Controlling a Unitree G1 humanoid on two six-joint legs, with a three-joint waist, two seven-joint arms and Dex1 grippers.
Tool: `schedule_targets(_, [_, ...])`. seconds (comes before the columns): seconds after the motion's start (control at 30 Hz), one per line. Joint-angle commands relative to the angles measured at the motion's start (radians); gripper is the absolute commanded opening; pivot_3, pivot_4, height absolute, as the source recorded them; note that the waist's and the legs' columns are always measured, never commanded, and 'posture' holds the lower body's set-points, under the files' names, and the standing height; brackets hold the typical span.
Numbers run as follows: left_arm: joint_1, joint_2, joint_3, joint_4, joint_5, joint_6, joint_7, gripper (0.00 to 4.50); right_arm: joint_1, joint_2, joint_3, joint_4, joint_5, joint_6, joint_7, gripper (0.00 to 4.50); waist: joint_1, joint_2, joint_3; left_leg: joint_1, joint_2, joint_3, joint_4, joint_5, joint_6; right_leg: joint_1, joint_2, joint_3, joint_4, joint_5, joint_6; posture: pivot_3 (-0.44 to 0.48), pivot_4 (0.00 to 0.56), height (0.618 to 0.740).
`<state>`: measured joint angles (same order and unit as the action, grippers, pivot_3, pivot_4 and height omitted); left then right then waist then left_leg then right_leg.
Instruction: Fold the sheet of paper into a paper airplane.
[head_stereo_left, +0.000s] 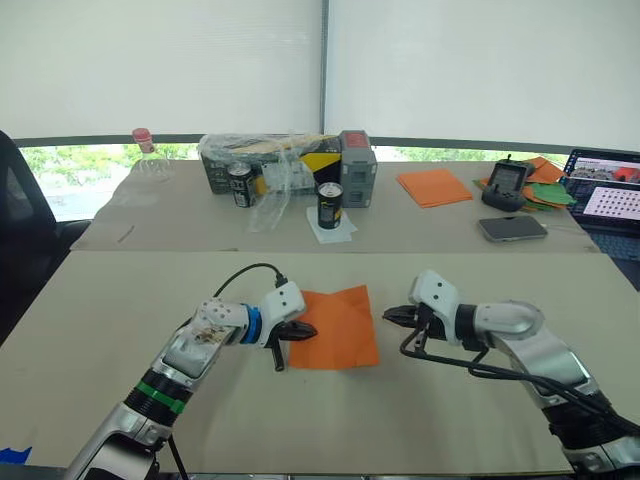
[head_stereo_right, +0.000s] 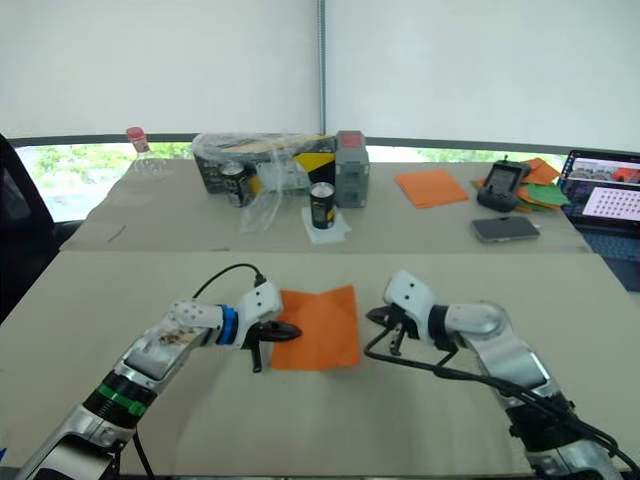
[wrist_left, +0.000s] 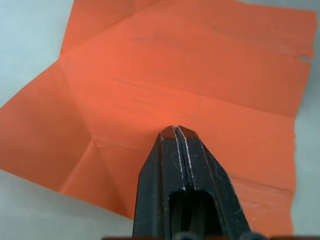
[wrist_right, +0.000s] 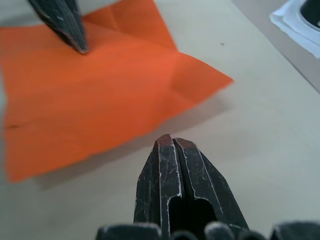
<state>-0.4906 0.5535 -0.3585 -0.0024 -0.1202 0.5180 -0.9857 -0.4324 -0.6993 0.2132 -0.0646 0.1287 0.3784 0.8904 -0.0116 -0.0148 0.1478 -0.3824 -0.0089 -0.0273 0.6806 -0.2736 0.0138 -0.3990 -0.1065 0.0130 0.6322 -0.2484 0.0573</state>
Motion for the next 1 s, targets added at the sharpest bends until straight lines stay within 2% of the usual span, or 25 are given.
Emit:
schedule_targets(0.03, [0.046, 0.015, -0.044, 0.018, 0.036, 0.05, 0.002, 0.0, -0.039, 0.006, 0.028, 0.075, -0.036, -0.042, 0.037, 0.03, 0.0, 0.0, 0.0, 0.001, 0.0, 0.0, 0.0, 0.0, 0.0, 0.001, 0.0, 0.0, 0.0, 0.0, 0.0, 0.0, 0.15, 0.74])
schedule_targets(0.23, [0.052, 0.007, -0.04, 0.01, 0.036, 0.069, 0.019, 0.0, -0.061, 0.091, 0.067, 0.149, -0.022, -0.084, 0.107, 0.03, -0.001, 0.0, 0.0, 0.004, 0.0, 0.0, 0.0, 0.0, 0.0, 0.003, 0.001, 0.0, 0.0, 0.0, 0.0, 0.0, 0.15, 0.74])
schedule_targets(0.47, [0.085, 0.022, -0.023, -0.024, 0.019, 0.091, 0.027, 0.0, -0.073, 0.188, 0.021, 0.04, 0.094, -0.005, 0.138, 0.03, -0.001, 0.0, 0.0, 0.009, 0.001, 0.0, -0.001, 0.0, 0.0, 0.008, 0.001, 0.0, -0.001, 0.0, 0.0, 0.0, 0.15, 0.74])
schedule_targets(0.7, [0.102, 0.018, -0.005, -0.062, -0.005, 0.108, 0.017, 0.0, -0.094, 0.238, 0.056, -0.009, 0.096, 0.037, 0.112, 0.03, -0.001, 0.001, -0.001, 0.01, 0.001, -0.001, -0.001, 0.0, 0.0, 0.008, 0.001, 0.0, 0.0, 0.0, 0.0, 0.0, 0.15, 0.74])
schedule_targets(0.9, [0.121, 0.028, 0.037, -0.096, -0.05, 0.118, 0.005, 0.0, -0.099, 0.335, 0.102, 0.08, 0.055, 0.025, 0.053, 0.03, -0.003, 0.001, -0.001, 0.01, 0.003, -0.001, -0.002, 0.0, 0.0, 0.008, 0.003, 0.0, 0.0, 0.0, 0.0, 0.0, 0.15, 0.74])
schedule_targets(1.0, [0.132, 0.041, 0.064, -0.098, -0.065, 0.106, -0.004, 0.0, -0.101, 0.346, 0.132, 0.128, 0.018, -0.007, 0.054, 0.03, -0.003, 0.001, 0.0, 0.01, 0.003, 0.0, -0.002, 0.0, 0.0, 0.007, 0.004, 0.001, 0.0, 0.0, 0.0, 0.0, 0.15, 0.74])
